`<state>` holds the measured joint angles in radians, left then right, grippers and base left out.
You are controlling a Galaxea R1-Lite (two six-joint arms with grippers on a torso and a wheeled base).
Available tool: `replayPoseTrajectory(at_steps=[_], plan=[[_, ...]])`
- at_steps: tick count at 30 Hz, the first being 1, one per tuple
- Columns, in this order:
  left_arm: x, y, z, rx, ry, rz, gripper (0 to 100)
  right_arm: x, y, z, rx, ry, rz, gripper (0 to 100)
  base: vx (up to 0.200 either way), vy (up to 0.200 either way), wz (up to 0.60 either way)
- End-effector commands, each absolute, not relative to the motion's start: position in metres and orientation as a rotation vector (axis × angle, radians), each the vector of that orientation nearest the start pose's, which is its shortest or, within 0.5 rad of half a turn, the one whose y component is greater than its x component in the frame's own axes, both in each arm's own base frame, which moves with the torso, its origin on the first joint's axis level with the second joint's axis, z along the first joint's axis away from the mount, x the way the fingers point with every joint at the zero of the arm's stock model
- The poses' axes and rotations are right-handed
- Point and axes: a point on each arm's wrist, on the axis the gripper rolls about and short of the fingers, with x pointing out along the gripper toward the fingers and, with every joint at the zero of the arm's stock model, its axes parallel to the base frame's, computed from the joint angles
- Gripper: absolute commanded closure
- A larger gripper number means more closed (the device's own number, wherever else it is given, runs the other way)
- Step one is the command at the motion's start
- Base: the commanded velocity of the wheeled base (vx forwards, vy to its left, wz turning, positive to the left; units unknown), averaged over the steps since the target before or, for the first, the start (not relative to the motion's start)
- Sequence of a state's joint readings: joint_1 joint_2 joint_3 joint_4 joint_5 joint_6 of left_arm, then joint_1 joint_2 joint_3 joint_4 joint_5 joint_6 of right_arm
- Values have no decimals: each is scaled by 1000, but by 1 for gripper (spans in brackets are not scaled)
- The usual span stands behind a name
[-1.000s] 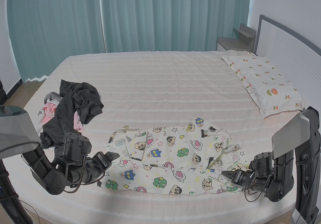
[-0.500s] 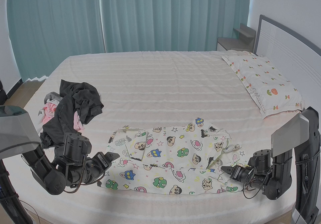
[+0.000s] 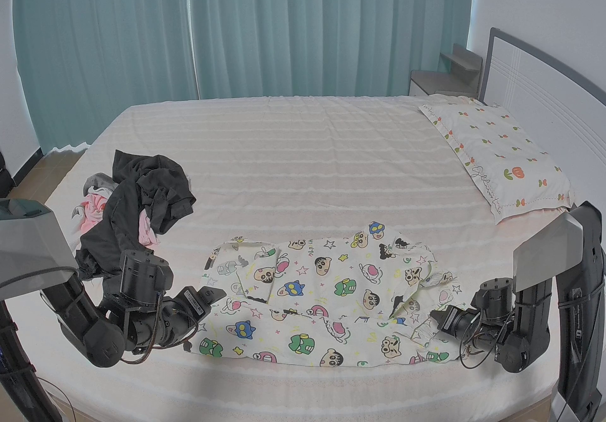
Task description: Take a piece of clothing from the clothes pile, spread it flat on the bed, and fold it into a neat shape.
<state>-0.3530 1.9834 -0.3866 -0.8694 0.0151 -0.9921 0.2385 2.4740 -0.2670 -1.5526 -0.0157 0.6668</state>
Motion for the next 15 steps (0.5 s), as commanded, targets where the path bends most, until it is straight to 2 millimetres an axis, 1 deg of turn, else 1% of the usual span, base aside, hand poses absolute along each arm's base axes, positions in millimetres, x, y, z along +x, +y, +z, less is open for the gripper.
replayPoseTrajectory(at_steps=[1,3,8,12,15], plan=[[252,-92,30,-806,805,61,0,265,64,-61,557,689,-8,100,0,0,0],[252,-92,30,-806,806,63,0,258,64,-61,550,709,-9,100,0,0,0],[252,-92,29,-801,800,73,0,258,64,-58,552,704,-10,100,0,0,0],[252,-92,27,-797,803,82,0,253,63,-49,557,693,-4,100,0,0,0],[253,-92,27,-797,802,82,0,241,61,-34,560,687,1,100,0,0,0]])
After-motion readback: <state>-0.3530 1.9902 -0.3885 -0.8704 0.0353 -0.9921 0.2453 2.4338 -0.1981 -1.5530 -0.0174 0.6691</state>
